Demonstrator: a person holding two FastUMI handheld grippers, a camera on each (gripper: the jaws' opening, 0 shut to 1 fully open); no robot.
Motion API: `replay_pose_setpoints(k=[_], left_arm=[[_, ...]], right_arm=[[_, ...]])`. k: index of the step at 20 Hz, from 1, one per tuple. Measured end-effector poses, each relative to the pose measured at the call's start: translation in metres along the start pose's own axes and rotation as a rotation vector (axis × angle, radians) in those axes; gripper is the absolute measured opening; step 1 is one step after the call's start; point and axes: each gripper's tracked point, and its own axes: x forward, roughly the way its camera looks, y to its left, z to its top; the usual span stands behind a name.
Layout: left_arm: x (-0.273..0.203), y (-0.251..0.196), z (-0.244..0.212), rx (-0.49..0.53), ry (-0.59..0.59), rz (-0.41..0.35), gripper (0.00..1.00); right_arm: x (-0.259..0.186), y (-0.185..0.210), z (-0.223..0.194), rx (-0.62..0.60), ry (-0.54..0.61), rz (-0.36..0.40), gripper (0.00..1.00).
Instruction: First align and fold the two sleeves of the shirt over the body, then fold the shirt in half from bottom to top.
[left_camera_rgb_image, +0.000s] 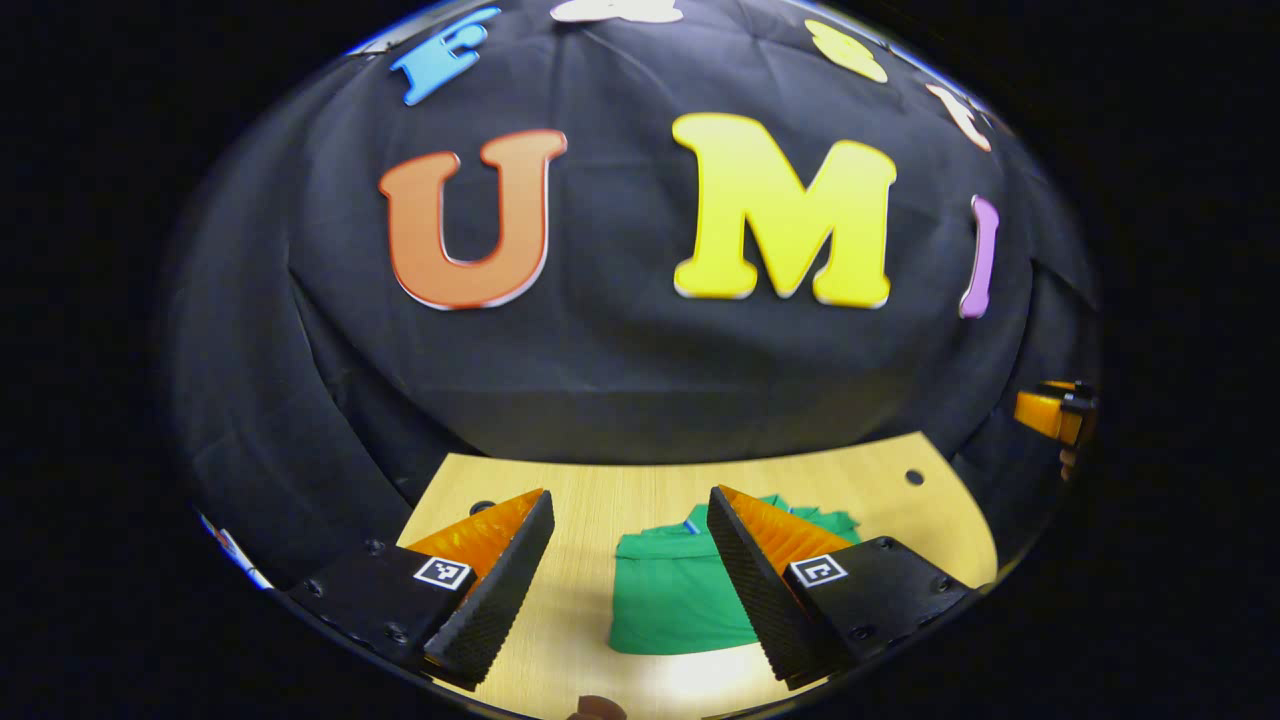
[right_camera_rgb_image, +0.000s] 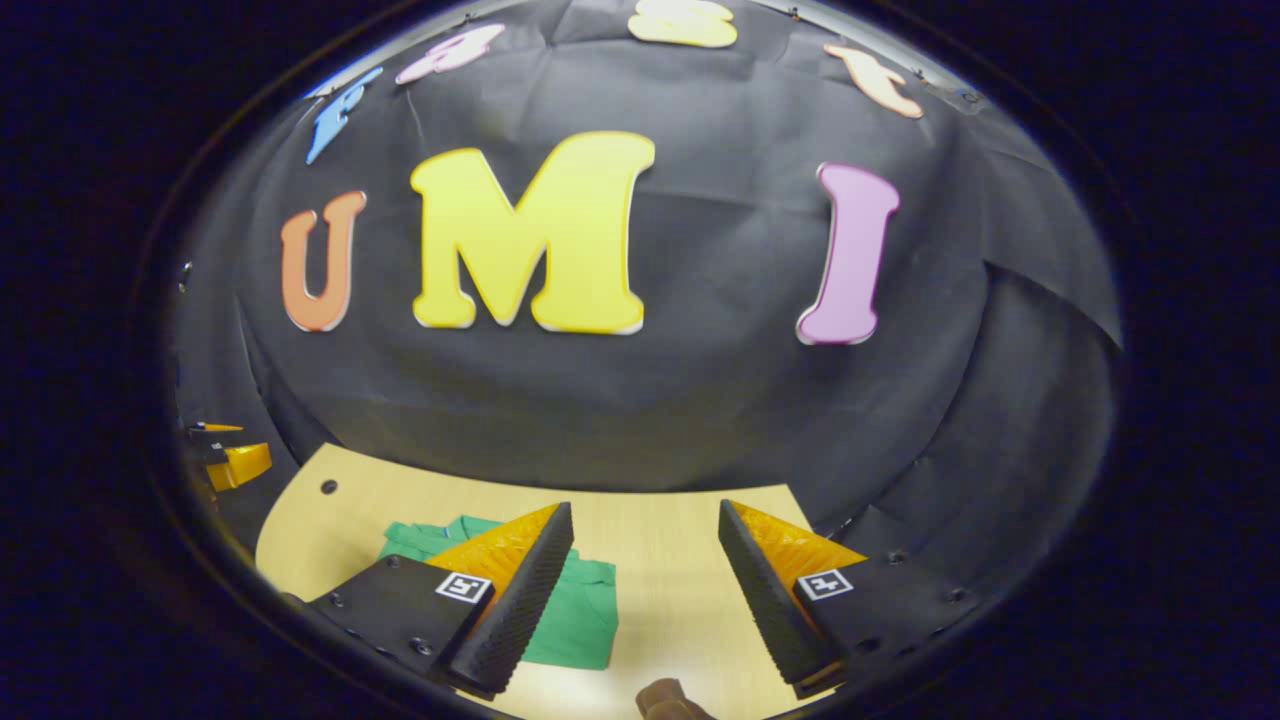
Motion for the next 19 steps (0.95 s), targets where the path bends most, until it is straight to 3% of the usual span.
replay_pose_setpoints(k=[4, 8, 10, 16, 19], left_arm=[[-0.078, -0.011, 0.021, 0.016, -0.116, 0.009, 0.99], [-0.139, -0.018, -0.001, -0.015, -0.15, 0.026, 0.99], [-0.154, -0.029, -0.021, -0.016, -0.149, 0.016, 0.99], [-0.204, -0.037, -0.069, -0.015, -0.13, 0.039, 0.99], [-0.228, -0.036, -0.074, -0.067, -0.147, 0.039, 1.0]], right_arm=[[-0.087, -0.012, 0.024, 0.031, -0.109, -0.006, 0.94], [-0.147, -0.015, 0.01, -0.007, -0.177, -0.034, 0.92], [-0.171, -0.011, -0.004, -0.06, -0.225, -0.053, 0.95], [-0.219, 0.037, -0.036, -0.169, -0.321, 0.063, 0.95], [-0.235, 0.058, -0.041, -0.101, -0.298, 0.113, 0.93]])
